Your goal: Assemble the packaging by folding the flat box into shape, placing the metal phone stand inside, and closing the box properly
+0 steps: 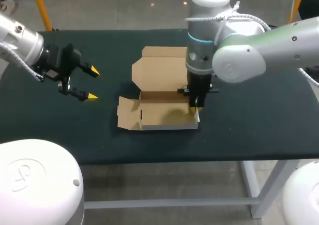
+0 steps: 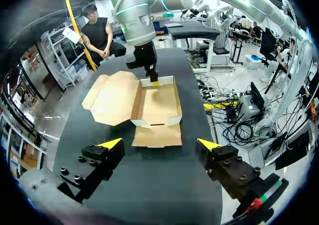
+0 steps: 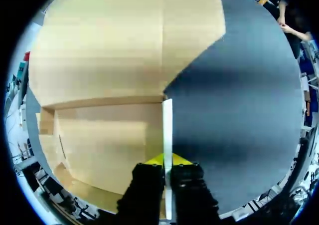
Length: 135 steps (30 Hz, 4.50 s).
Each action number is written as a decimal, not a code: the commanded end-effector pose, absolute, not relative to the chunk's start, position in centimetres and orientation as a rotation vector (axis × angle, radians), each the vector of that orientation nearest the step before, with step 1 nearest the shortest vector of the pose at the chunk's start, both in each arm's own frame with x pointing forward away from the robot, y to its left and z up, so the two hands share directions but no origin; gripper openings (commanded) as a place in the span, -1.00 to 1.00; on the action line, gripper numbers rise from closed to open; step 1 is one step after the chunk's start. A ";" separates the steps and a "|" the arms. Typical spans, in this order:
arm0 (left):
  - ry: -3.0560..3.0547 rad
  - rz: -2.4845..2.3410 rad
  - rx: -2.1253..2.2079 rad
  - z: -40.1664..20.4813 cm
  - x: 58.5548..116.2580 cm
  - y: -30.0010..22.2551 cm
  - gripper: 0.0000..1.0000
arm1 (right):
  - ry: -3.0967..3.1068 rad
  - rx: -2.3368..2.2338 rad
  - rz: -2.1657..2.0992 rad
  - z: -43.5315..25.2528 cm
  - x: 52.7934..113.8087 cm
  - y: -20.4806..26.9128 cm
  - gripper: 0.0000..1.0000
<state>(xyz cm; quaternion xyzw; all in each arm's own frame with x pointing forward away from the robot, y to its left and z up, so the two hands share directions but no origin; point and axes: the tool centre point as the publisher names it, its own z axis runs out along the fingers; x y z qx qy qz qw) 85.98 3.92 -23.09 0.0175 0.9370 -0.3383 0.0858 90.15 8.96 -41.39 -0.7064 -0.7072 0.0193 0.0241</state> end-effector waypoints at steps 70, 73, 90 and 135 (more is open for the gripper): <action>2.540 -1.102 -1.901 -25.3 81.9 0.4 1.00 | -2.180 -2.177 0.173 -41.7 91.1 9.4 -1.00; 2.540 -1.102 -1.901 -25.3 81.9 0.4 1.00 | -2.180 -2.177 0.173 -41.7 91.1 9.4 -1.00; 2.533 -1.170 -2.053 -28.0 84.7 2.5 1.00 | -2.180 -2.177 0.173 -41.7 91.1 9.4 -1.00; 2.588 -1.105 -2.231 -39.1 89.2 -0.5 0.14 | -2.180 -2.177 0.173 -41.7 91.1 9.4 -1.00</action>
